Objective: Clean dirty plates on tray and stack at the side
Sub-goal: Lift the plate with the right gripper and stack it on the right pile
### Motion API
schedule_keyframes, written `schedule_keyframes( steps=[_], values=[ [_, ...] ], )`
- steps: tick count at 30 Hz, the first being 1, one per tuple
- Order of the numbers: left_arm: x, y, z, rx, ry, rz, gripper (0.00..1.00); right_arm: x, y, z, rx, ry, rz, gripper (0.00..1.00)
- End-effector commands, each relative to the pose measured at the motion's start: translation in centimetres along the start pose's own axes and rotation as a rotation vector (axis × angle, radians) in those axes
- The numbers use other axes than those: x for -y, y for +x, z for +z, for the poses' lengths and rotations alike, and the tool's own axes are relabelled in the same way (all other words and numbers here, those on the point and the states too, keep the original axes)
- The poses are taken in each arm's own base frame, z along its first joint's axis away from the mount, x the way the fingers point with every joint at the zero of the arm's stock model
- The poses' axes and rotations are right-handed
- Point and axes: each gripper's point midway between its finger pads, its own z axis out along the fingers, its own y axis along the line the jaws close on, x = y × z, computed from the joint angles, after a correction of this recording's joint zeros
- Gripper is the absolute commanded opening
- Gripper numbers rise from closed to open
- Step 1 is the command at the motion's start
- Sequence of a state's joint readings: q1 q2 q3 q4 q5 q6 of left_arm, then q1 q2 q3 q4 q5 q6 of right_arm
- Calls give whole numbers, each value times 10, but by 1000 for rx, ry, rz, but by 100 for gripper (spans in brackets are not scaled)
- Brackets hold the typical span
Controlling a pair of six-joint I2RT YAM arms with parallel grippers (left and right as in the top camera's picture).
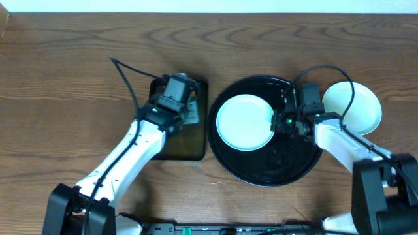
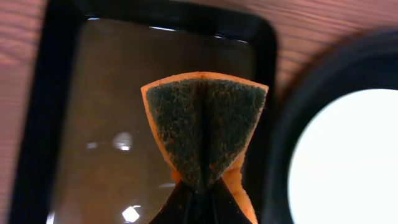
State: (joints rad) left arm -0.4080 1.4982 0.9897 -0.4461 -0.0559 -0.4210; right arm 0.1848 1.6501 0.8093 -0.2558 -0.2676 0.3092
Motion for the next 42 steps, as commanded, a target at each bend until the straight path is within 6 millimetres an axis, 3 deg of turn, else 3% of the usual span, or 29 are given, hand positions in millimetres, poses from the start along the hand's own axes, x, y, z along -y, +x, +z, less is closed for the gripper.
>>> schedule_keyframes(
  steps=[1, 7, 16, 29, 35, 42],
  values=[
    [-23, 1, 4, -15, -53, -32, 8, -8, -33, -33, 150, 24, -119, 1],
    [-34, -1, 6, -15, -70, -59, 8, -17, -56, -81, 307, 112, -255, 1],
    [-35, -2, 6, -12, -71, -62, 8, -22, -62, -137, 450, 275, -360, 1],
    [-35, -2, 6, -13, -71, -62, 8, -8, -61, -178, 540, 700, -476, 1],
    [-35, -2, 6, -13, -71, -62, 8, -34, -67, -190, 594, 788, -647, 1],
    [-35, -2, 6, -13, -71, -62, 8, -86, -63, -190, 651, 740, -864, 1]
  ],
)
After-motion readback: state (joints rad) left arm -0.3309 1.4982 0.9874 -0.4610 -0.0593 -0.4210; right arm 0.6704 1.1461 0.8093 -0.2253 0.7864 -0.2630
